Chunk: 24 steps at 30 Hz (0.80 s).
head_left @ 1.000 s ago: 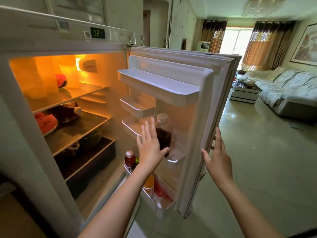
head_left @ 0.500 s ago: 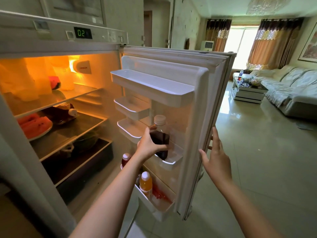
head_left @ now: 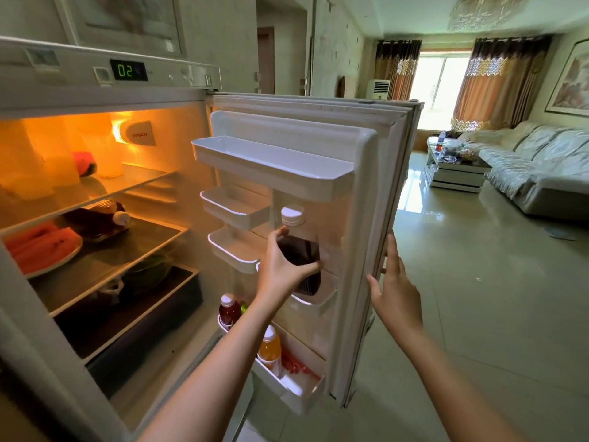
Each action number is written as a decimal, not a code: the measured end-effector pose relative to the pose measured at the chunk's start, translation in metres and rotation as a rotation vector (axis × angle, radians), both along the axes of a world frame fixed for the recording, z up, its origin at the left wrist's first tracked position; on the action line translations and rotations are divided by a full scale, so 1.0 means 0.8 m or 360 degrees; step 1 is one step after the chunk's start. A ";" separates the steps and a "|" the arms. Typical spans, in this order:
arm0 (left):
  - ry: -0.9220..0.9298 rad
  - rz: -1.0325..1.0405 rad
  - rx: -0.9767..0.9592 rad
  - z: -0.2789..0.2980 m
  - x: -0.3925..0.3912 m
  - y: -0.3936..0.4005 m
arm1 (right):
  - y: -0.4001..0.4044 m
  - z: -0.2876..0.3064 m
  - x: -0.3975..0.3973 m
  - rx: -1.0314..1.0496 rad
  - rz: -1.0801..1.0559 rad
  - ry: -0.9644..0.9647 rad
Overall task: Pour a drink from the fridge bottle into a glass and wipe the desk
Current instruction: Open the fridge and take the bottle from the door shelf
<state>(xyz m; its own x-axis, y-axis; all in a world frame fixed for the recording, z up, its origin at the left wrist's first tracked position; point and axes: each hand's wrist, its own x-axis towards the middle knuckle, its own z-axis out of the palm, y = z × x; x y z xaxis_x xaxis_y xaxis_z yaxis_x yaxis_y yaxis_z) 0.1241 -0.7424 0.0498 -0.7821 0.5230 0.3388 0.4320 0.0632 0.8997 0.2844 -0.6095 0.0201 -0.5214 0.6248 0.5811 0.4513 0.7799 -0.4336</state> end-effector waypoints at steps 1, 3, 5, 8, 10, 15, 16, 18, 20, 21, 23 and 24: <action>0.0065 -0.0021 -0.0038 0.005 0.004 -0.002 | 0.004 0.001 0.000 0.0000 -0.0003 -0.0031; 0.0172 -0.0076 -0.0134 0.011 0.014 -0.006 | 0.014 0.002 0.001 0.0024 -0.0046 -0.0121; 0.0213 -0.0138 -0.0224 0.013 0.027 -0.010 | 0.023 0.004 0.000 0.0052 -0.0105 -0.0192; 0.0233 -0.0200 -0.0266 0.008 0.044 -0.008 | 0.034 0.007 0.001 0.0081 -0.0170 -0.0248; 0.0219 -0.0237 -0.0260 0.004 0.049 -0.005 | 0.041 0.012 0.003 0.0076 -0.0184 -0.0261; 0.0212 -0.0357 -0.0265 -0.002 0.059 0.003 | 0.046 0.037 0.026 -0.0041 -0.0114 -0.0304; 0.0216 -0.0383 -0.0261 -0.003 0.062 0.004 | 0.042 0.042 0.035 -0.0062 -0.0136 -0.0298; 0.0209 -0.0443 -0.0252 -0.005 0.068 0.004 | 0.029 0.048 0.057 -0.0088 -0.0186 -0.0255; 0.0199 -0.0511 -0.0241 -0.011 0.077 0.004 | 0.011 0.045 0.083 -0.0057 -0.0242 -0.0224; 0.0202 -0.0542 -0.0239 -0.015 0.081 0.004 | 0.001 0.041 0.096 -0.0038 -0.0274 -0.0218; 0.0214 -0.0595 -0.0259 -0.027 0.092 0.005 | -0.021 0.030 0.122 -0.0050 -0.0341 -0.0213; 0.0221 -0.0626 -0.0273 -0.034 0.099 0.006 | -0.032 0.023 0.135 -0.0074 -0.0371 -0.0219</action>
